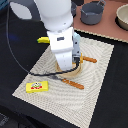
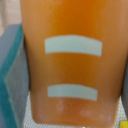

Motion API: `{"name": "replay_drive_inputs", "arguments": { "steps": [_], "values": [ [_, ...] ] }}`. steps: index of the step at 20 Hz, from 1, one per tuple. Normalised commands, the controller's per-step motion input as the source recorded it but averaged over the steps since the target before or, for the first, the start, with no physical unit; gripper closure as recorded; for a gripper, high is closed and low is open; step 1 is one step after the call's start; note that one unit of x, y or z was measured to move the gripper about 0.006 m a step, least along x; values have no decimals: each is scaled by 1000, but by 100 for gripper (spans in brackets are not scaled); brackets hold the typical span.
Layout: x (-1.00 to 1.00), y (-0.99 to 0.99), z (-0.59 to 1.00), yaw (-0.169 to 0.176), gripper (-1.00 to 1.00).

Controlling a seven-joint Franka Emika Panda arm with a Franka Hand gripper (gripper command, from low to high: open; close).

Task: Interact with the objects in diverse but meaningful ways.

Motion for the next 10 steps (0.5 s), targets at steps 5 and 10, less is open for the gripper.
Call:
{"name": "replay_drive_inputs", "arguments": {
  "steps": [5, 10],
  "values": [
    [330, 0, 5, 0, 100],
    [400, 108, 0, 0, 100]
  ]
}}
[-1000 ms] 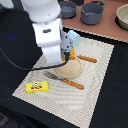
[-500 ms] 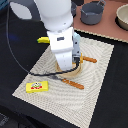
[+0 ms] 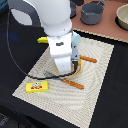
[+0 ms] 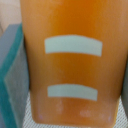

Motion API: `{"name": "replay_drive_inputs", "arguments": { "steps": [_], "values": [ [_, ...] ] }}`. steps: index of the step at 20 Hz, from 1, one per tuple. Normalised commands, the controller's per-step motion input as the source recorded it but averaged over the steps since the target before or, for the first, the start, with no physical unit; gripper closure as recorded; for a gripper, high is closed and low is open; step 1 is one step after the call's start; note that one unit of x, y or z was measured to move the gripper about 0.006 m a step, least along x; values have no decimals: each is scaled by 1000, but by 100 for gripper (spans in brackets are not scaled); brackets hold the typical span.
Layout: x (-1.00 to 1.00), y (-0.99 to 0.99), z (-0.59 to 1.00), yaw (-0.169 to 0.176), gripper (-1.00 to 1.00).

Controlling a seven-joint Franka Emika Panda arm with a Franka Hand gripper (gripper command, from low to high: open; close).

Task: Interact with the objects in diverse but meaningful ways.

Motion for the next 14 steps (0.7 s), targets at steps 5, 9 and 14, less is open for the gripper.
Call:
{"name": "replay_drive_inputs", "arguments": {
  "steps": [5, 9, 14],
  "values": [
    [507, 154, 8, 0, 100],
    [696, 250, 133, 0, 100],
    [621, 177, 171, 0, -100]
  ]
}}
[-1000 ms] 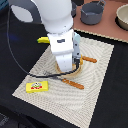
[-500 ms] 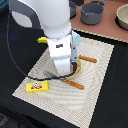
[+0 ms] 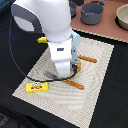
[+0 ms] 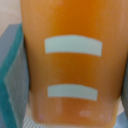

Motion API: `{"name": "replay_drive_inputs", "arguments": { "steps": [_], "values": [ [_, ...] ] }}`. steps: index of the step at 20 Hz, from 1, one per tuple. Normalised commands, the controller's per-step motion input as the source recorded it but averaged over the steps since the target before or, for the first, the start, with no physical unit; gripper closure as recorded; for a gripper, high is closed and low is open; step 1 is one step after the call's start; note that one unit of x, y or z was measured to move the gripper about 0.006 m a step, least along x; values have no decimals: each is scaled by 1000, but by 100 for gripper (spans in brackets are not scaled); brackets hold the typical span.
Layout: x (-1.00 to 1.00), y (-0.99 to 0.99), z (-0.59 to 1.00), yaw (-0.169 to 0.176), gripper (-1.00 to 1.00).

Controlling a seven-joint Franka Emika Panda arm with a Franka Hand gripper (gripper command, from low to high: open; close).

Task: Interact with the objects in diverse but meaningful ways.

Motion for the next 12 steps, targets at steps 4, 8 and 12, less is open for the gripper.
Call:
{"name": "replay_drive_inputs", "arguments": {
  "steps": [4, 8, 12],
  "values": [
    [503, 291, 574, 0, -100],
    [369, 319, 699, 0, -100],
    [201, 308, 995, 0, -100]
  ]
}}
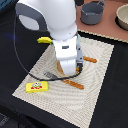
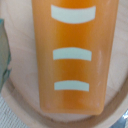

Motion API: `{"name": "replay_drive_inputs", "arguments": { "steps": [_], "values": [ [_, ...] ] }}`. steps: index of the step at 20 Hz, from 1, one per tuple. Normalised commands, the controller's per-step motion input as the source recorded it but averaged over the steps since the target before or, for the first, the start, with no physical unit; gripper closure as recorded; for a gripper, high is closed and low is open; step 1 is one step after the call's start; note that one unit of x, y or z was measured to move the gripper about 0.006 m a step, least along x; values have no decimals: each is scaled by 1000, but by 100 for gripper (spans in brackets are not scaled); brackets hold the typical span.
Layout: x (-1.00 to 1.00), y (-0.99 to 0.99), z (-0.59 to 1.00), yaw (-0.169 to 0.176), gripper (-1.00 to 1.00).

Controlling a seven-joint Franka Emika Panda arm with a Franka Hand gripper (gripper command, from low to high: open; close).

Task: Interact with the objects in diverse but meaningful ways.

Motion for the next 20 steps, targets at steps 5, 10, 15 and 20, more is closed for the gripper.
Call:
{"name": "replay_drive_inputs", "arguments": {
  "steps": [5, 10, 15, 20],
  "values": [
    [131, 310, 1000, 0, -100],
    [79, 349, 1000, -1, -100],
    [-2, 512, 753, -3, -100],
    [-208, 650, 336, -32, -100]
  ]
}}
